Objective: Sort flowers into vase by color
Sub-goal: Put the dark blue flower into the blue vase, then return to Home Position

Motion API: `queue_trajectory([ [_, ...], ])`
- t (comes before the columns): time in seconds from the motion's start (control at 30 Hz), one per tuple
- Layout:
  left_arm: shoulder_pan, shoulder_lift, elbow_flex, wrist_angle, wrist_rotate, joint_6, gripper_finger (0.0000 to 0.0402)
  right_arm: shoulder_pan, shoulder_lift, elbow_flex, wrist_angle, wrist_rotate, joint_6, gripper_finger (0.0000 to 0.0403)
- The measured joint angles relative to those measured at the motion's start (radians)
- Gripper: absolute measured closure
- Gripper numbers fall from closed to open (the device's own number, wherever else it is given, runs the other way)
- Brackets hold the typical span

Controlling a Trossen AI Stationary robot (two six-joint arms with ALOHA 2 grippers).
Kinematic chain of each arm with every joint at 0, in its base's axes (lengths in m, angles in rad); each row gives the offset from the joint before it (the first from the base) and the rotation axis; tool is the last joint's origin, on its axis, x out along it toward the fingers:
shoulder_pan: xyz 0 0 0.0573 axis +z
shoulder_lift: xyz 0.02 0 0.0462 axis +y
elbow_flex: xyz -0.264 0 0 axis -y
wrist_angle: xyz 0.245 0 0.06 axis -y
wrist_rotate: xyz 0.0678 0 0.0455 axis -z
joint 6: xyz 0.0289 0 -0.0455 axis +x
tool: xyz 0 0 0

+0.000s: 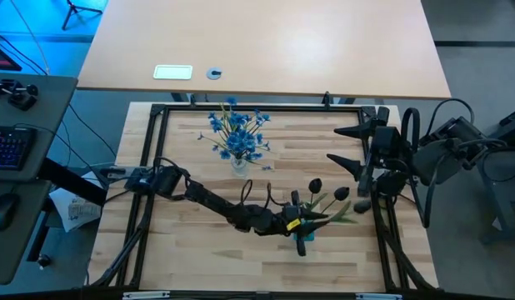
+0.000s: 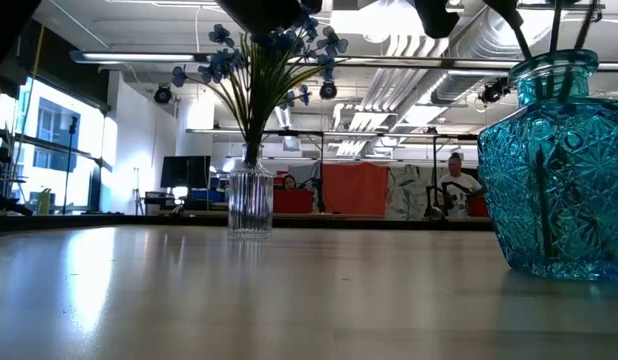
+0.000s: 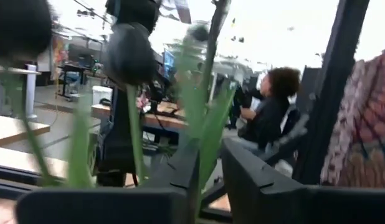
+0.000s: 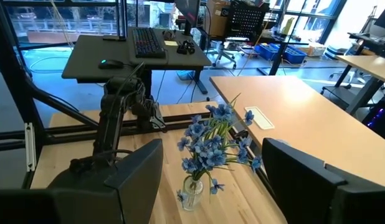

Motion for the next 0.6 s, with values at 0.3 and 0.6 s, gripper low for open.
queue_trajectory([
  [0.3, -0.026, -0.012, -0.001, -0.095, 0.011, 0.029, 0.0262, 0.000, 0.000, 0.000, 0.018, -0.027, -0.003, 0.0133],
  [0.6, -0.088, -0.244, -0.001, -0.516, -0.075, 0.182, 0.0214, 0.000, 0.000, 0.000, 0.023, -0.030, -0.010, 0.0133],
])
